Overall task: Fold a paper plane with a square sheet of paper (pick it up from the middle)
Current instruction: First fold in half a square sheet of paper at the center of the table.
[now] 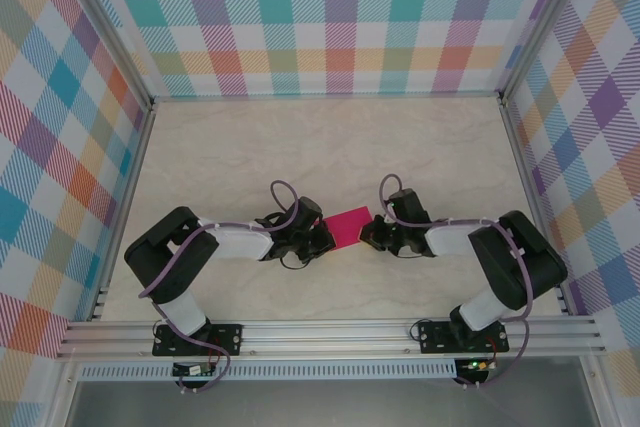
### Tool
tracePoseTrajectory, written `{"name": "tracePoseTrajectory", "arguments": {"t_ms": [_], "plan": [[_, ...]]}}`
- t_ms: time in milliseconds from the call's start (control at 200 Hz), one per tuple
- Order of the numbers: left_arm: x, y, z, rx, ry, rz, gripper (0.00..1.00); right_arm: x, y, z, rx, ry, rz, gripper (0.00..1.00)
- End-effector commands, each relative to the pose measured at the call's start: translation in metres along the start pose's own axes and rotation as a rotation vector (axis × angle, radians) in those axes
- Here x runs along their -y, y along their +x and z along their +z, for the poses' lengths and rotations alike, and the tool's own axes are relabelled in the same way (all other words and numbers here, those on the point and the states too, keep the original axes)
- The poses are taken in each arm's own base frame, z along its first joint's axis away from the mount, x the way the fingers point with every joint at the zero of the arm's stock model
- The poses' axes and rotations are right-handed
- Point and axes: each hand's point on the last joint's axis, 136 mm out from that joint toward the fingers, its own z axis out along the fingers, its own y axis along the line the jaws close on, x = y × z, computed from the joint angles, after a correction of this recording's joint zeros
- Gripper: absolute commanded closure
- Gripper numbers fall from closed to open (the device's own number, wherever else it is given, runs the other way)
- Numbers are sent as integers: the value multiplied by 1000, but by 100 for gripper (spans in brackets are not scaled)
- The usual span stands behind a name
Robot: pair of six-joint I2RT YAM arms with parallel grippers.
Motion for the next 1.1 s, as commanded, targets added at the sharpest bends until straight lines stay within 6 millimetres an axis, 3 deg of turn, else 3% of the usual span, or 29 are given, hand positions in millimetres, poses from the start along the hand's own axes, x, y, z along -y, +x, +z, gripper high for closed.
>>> {"name": "tracePoseTrajectory", "arguments": {"t_ms": [0,125,215,275,440,570,805,935,1095], "plan": [[-60,17,-3,-34,-210,-46,100,64,-7,-19,91,238,95,100],[-60,17,-4,-34,-216,-38,100,75,-16,-37,145,289,151,100],[-61,16,-6,-43,-234,-1,100,72,-22,-50,182,287,159,100],[-60,13,-8,-51,-249,50,100,57,-27,-57,195,251,124,100],[-50,-6,-12,-59,-235,200,100,-13,-37,-71,177,46,-16,97],[-28,-8,-11,-71,-151,228,100,-45,-24,-53,84,-35,-65,97],[-2,-18,-21,7,-44,122,100,-77,2,5,-24,-101,-75,100],[6,-27,-25,75,16,29,100,-67,3,19,-25,-90,-21,100],[0,-19,-12,62,40,-29,100,-48,9,28,-51,-41,1,100]]}}
